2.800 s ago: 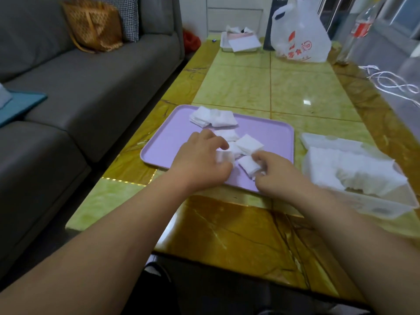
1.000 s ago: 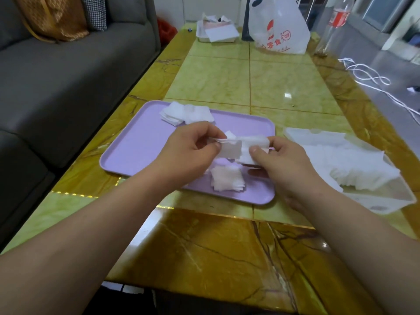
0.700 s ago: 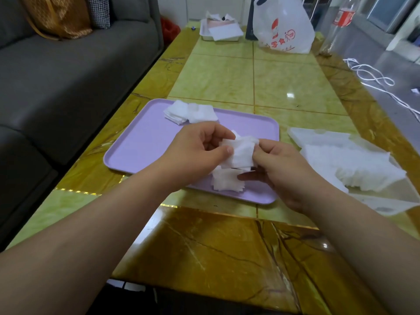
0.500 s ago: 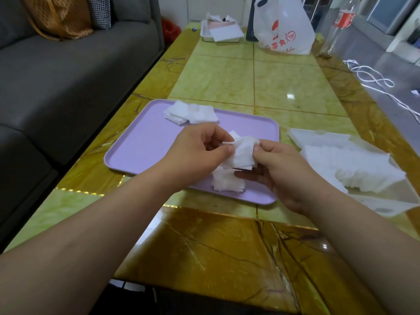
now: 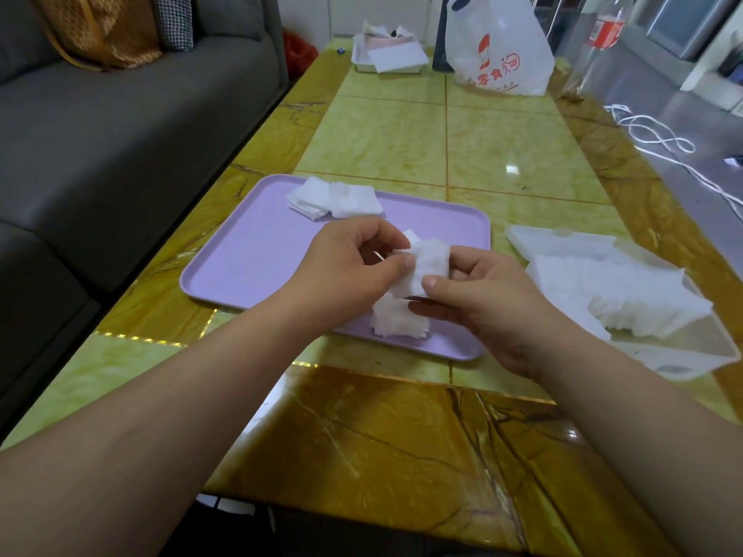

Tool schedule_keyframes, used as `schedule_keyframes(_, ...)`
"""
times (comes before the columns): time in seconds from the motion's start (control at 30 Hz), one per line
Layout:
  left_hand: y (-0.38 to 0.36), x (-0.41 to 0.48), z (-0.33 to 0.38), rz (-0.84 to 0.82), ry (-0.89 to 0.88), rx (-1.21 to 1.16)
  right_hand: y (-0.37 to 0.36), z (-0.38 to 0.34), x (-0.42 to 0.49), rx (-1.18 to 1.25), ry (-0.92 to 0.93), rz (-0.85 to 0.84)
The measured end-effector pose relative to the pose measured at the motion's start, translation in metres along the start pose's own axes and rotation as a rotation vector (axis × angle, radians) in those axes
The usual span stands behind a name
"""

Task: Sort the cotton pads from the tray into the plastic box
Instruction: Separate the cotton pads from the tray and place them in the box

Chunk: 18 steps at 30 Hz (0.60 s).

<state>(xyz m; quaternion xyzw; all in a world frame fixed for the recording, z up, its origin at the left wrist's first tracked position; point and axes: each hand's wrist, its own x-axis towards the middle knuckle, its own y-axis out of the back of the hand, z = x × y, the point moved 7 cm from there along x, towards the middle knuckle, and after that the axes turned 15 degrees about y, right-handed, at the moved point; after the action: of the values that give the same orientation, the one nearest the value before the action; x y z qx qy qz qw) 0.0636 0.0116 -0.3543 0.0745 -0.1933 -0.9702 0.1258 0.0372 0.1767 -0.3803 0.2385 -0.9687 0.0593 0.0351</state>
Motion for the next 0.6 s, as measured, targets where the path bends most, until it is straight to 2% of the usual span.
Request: schedule_keyframes(0.6,0.0088,0.0018,-0.0019,0.037,0.013,0.029,-0.0033,-0.0015,0.0002,0.003,0.021,-0.038)
